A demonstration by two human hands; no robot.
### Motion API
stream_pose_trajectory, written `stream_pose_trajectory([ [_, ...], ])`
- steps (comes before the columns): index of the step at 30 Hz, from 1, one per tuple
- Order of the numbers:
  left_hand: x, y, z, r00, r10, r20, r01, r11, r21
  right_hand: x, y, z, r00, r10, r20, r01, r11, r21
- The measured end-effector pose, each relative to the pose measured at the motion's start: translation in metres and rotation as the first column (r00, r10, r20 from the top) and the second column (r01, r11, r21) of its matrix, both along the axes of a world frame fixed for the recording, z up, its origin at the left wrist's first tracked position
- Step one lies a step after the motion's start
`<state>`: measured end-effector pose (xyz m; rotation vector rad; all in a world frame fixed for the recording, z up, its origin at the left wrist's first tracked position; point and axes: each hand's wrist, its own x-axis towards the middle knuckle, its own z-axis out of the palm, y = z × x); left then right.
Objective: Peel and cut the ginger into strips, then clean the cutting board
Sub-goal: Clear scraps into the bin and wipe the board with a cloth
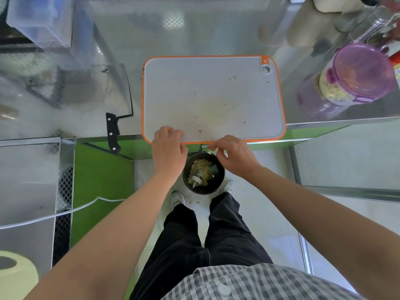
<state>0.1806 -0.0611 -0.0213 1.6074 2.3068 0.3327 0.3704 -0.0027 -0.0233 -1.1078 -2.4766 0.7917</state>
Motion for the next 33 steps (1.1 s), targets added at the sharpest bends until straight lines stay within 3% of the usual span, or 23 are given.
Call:
stream_pose_trajectory([
  [2, -0.001, -0.001, -0.001, 1.0, -0.017, -0.009, 0.016, 1.0, -0.007, -0.007, 0.004, -0.001, 1.0, -0.023, -0.008, 0.022, 1.0, -0.016],
  [6, -0.004, -0.003, -0.004, 0.999, -0.032, 0.002, 0.032, 0.999, -0.029, -0.028, 0.016, -0.008, 0.983, 0.086, 0.161, -0.062, 0.987, -0.151],
  [12, -0.005, -0.003, -0.004, 0.999, -0.039, 0.008, 0.039, 0.999, -0.034, -0.009, -0.01, -0.001, 0.995, 0.095, 0.037, -0.094, 0.995, -0.023],
  [16, -0.001, -0.002, -0.002, 0.998, -0.025, 0.055, 0.026, 0.999, -0.021, -0.02, 0.004, -0.004, 0.995, 0.022, 0.096, -0.014, 0.996, -0.089],
  [20, 0.002, -0.005, -0.001, 0.99, -0.062, 0.129, 0.055, 0.997, 0.062, -0.011, -0.008, -0.002, 0.995, 0.089, 0.043, -0.085, 0.993, -0.087],
  [23, 0.006, -0.004, -0.001, 0.971, -0.156, 0.18, 0.125, 0.977, 0.174, -0.002, 0.006, -0.004, 0.998, -0.066, -0.018, 0.065, 0.996, -0.053],
  [25, 0.008, 0.004, -0.004, 0.977, -0.168, 0.128, 0.141, 0.971, 0.194, 0.005, 0.021, -0.009, 0.974, -0.207, 0.098, 0.211, 0.977, -0.034],
  [27, 0.011, 0.017, -0.008, 0.984, -0.174, 0.037, 0.171, 0.983, 0.073, 0.011, 0.026, -0.014, 0.955, -0.205, 0.215, 0.224, 0.972, -0.071],
  [30, 0.018, 0.032, -0.012, 0.971, -0.23, 0.062, 0.234, 0.97, -0.064, 0.016, 0.014, -0.015, 0.993, -0.09, 0.077, 0.098, 0.99, -0.105],
  [33, 0.032, 0.026, -0.008, 0.899, -0.379, 0.219, 0.378, 0.925, 0.047, 0.023, 0.029, -0.01, 0.965, -0.261, -0.025, 0.255, 0.957, -0.141],
])
